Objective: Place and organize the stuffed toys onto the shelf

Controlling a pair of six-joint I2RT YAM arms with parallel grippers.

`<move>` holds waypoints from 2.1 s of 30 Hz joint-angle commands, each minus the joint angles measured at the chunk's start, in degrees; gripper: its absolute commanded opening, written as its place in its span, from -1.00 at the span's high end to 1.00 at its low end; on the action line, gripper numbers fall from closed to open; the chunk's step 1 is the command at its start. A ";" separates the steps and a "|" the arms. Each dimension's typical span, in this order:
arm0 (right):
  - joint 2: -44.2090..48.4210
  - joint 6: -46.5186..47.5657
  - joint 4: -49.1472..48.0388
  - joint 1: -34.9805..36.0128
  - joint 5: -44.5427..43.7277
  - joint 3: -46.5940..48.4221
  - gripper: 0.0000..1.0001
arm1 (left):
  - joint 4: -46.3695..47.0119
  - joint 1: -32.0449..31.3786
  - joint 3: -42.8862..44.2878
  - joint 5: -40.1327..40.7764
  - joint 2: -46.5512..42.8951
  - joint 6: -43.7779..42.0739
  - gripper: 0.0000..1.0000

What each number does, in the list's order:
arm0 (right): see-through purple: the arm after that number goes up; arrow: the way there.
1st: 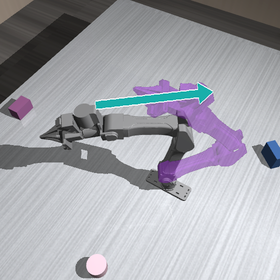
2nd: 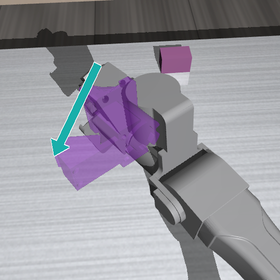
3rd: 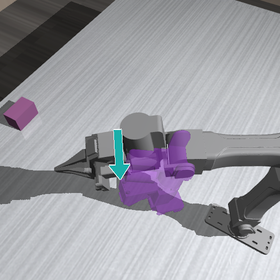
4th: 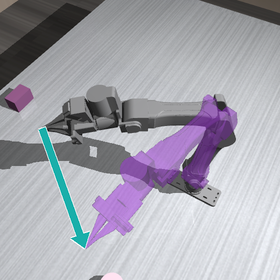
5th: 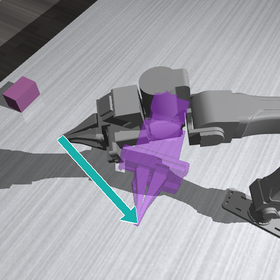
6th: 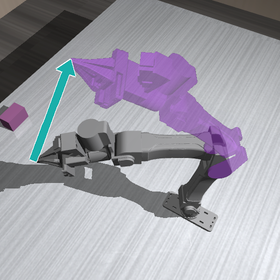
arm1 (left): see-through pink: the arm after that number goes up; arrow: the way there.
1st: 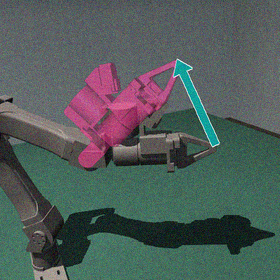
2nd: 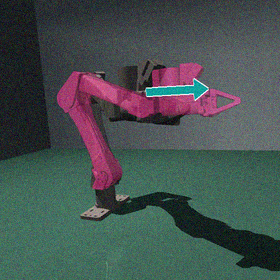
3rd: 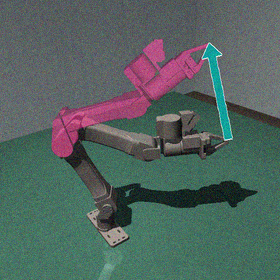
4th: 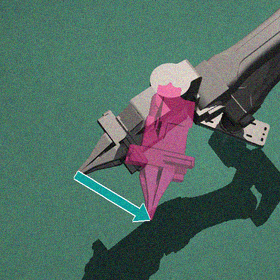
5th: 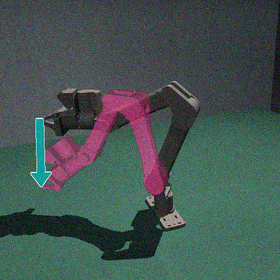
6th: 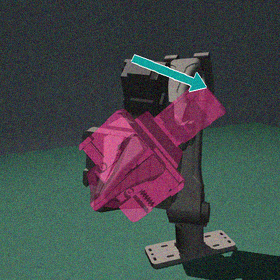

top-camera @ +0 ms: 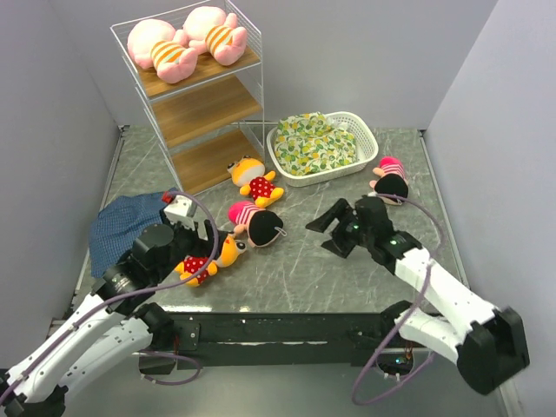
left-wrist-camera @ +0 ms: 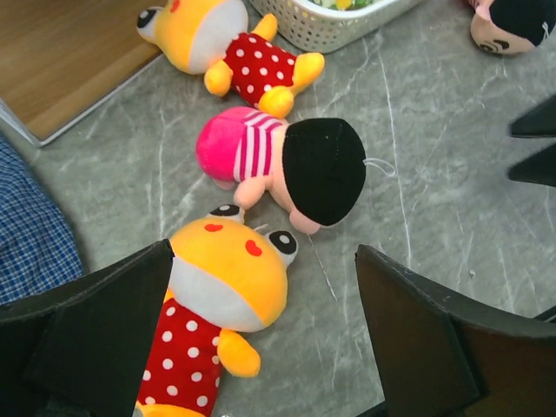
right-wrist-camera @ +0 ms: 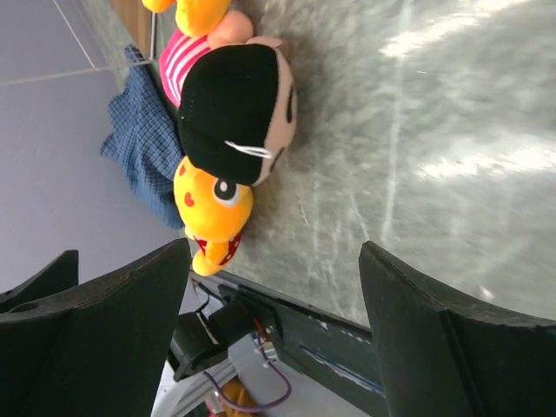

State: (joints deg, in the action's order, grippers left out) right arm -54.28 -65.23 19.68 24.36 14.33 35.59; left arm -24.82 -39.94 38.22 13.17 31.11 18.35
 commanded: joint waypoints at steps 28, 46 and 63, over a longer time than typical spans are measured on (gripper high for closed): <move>-37.41 -6.06 -26.36 13.78 -4.47 11.96 -0.12 | 2.49 0.48 -0.07 -5.79 -4.04 -0.59 -0.93; -8.92 8.63 19.94 13.87 -30.06 13.37 0.99 | 1.88 0.74 0.54 -6.13 -2.64 -0.86 -0.93; -6.09 14.61 37.80 14.66 -28.05 20.74 0.72 | 3.02 0.74 -0.25 -7.02 -4.04 -0.68 -0.93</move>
State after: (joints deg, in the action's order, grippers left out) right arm -61.52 -51.55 56.10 38.13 -12.95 53.84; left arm -23.81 -39.44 37.82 5.82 28.14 17.74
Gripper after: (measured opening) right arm 0.133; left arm 0.967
